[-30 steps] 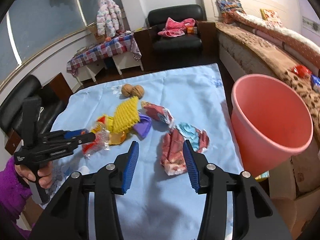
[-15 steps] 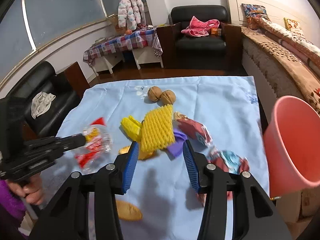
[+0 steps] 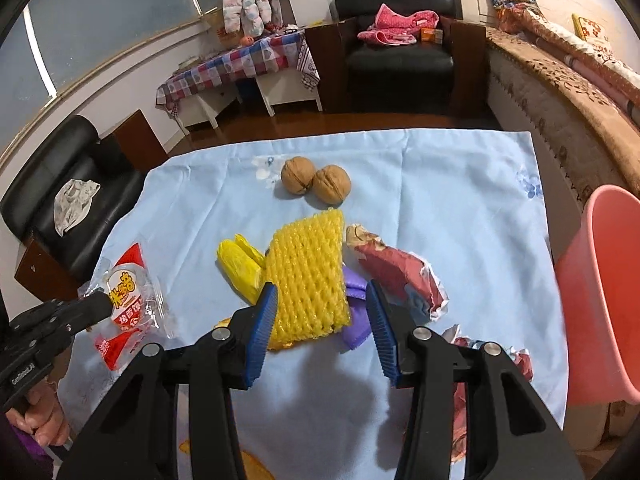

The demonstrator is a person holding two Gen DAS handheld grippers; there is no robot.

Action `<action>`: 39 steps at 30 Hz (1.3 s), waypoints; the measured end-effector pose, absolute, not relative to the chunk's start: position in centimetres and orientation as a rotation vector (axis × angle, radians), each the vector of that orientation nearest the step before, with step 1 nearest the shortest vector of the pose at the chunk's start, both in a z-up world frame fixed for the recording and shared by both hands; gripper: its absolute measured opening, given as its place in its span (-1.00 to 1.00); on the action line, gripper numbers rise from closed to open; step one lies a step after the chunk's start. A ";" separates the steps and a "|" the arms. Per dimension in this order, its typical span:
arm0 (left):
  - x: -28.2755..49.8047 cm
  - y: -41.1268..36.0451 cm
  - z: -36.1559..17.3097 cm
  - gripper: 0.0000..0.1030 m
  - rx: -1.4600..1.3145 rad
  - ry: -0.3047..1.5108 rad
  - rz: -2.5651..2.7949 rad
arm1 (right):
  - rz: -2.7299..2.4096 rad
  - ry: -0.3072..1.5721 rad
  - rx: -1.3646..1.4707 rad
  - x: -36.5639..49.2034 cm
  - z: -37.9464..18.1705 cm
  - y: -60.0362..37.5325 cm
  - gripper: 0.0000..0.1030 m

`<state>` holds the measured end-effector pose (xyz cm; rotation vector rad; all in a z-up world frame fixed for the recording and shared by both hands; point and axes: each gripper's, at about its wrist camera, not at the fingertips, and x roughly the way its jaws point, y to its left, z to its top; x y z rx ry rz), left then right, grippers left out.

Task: Collect trash
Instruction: 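Grasp the snack bag with the left tool while the right tool grasps the yellow net, then carry the snack bag and yellow net over the pink bucket and open both tools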

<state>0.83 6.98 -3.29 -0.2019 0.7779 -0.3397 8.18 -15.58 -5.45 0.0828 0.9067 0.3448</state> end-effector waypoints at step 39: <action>3.3 -8.0 3.1 -0.93 -0.091 0.658 -0.493 | 0.099 0.642 0.232 0.3 0.8 -31.2 -0.84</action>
